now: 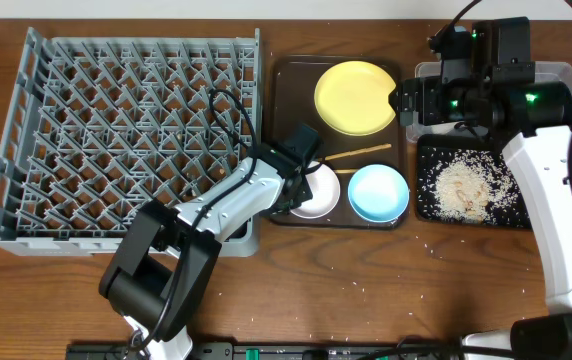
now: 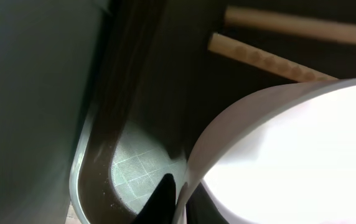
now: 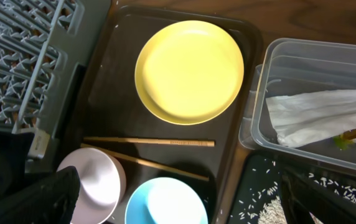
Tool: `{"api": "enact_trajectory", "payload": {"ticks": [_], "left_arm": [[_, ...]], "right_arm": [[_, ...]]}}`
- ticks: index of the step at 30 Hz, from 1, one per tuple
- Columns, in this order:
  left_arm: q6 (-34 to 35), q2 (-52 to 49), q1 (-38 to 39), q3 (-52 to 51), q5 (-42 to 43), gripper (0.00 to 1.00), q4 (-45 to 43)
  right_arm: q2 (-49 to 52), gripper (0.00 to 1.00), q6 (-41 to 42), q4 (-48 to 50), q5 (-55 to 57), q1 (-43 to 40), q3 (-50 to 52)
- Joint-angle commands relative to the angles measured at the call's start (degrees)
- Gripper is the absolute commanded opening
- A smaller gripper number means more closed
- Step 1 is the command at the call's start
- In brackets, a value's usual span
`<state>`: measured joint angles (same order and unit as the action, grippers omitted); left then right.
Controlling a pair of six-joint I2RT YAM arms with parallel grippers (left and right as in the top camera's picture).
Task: Sort waste into correct bins and load items into the dishwasher
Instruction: 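Move the left gripper to the pink bowl on the brown tray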
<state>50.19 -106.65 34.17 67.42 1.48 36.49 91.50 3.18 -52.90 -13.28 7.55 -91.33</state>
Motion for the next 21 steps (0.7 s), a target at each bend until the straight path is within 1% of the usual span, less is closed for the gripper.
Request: {"api": "enact_trajectory", "payload": {"ticks": [1, 5, 8, 13, 18, 21], "left_arm": [[-2.1, 0.3, -0.3, 0.4, 1.6, 0.07, 0.3], [-6.9, 3.5, -0.3, 2.1, 2.0, 0.07, 1.2], [-11.6, 8.2, -0.3, 2.7, 1.9, 0.07, 1.1], [-17.8, 17.2, -0.4, 2.7, -2.4, 0.07, 1.2], [-19.6, 24.5, -0.4, 2.7, -10.4, 0.07, 3.8], [-20.8, 26.2, -0.4, 2.7, -11.6, 0.07, 3.9]], "right_arm": [[0.3, 0.99, -0.1, -0.1, -0.3, 0.0, -0.7], [0.3, 0.99, -0.1, -0.1, -0.3, 0.0, -0.7], [0.3, 0.99, -0.1, -0.1, -0.3, 0.0, -0.7], [0.3, 0.99, -0.1, -0.1, -0.3, 0.0, -0.7], [0.3, 0.99, -0.1, -0.1, -0.3, 0.0, -0.7], [0.3, 0.99, -0.1, -0.1, -0.3, 0.0, -0.7]]}}
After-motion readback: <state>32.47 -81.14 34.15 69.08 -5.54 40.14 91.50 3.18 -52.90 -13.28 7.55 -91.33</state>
